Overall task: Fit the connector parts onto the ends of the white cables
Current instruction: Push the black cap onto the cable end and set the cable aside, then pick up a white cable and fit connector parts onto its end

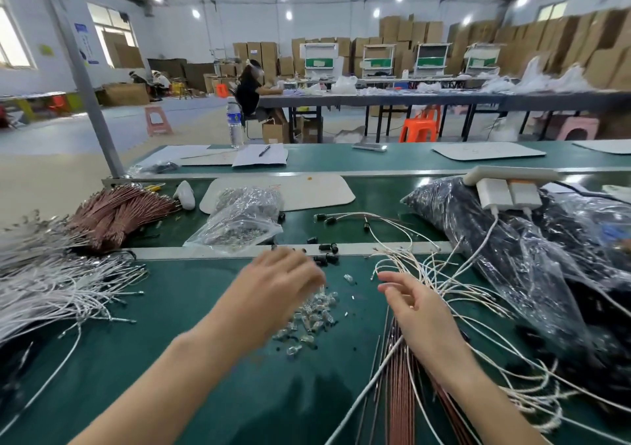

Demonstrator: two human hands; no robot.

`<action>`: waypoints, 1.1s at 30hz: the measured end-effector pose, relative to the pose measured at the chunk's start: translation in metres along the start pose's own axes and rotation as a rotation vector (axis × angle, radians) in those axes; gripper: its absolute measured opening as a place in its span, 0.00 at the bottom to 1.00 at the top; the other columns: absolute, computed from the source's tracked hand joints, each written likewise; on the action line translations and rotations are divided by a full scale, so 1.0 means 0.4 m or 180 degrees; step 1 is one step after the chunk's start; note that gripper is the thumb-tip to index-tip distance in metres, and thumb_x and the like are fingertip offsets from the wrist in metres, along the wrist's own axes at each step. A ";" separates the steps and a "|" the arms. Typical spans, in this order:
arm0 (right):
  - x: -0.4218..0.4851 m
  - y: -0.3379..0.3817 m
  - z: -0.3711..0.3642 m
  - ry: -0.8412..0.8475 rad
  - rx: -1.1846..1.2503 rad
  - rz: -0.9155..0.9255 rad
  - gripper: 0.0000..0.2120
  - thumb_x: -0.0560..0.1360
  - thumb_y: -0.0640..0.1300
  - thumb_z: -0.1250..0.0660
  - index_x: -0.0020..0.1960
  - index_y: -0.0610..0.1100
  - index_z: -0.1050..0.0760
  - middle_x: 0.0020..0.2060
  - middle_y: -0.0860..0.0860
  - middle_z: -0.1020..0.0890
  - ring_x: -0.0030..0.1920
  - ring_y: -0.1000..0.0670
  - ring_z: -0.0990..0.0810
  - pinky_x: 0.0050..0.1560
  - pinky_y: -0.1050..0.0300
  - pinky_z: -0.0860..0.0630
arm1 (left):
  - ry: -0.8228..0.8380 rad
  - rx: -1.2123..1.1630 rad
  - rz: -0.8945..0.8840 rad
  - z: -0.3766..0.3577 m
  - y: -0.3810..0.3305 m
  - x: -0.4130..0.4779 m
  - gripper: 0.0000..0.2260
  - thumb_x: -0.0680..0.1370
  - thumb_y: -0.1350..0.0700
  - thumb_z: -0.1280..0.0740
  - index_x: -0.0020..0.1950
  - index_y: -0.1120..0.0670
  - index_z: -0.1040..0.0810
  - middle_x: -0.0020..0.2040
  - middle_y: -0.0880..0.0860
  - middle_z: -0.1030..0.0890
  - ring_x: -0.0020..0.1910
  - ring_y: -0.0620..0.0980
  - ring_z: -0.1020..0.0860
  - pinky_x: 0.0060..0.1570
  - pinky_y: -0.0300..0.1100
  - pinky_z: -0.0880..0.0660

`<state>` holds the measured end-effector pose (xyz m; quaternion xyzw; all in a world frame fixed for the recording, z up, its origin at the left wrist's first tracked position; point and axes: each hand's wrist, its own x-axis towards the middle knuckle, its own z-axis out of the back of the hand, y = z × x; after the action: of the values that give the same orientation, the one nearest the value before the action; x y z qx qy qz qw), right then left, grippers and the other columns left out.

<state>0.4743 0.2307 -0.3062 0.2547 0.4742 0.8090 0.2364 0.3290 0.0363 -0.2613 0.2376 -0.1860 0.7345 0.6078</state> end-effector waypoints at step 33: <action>0.175 0.081 -0.252 0.0358 -0.0822 0.0535 0.09 0.82 0.52 0.37 0.57 0.51 0.22 0.49 0.57 0.19 0.48 0.59 0.21 0.46 0.63 0.25 | -0.1447 -0.0559 0.1770 -0.067 0.033 -0.163 0.06 0.79 0.52 0.33 0.51 0.52 0.18 0.44 0.41 0.23 0.41 0.45 0.23 0.40 0.47 0.21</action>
<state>0.3524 0.1948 -0.3068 0.2152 0.3557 0.8931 0.1717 0.3226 -0.0035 -0.3206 0.2820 -0.4360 0.7813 0.3463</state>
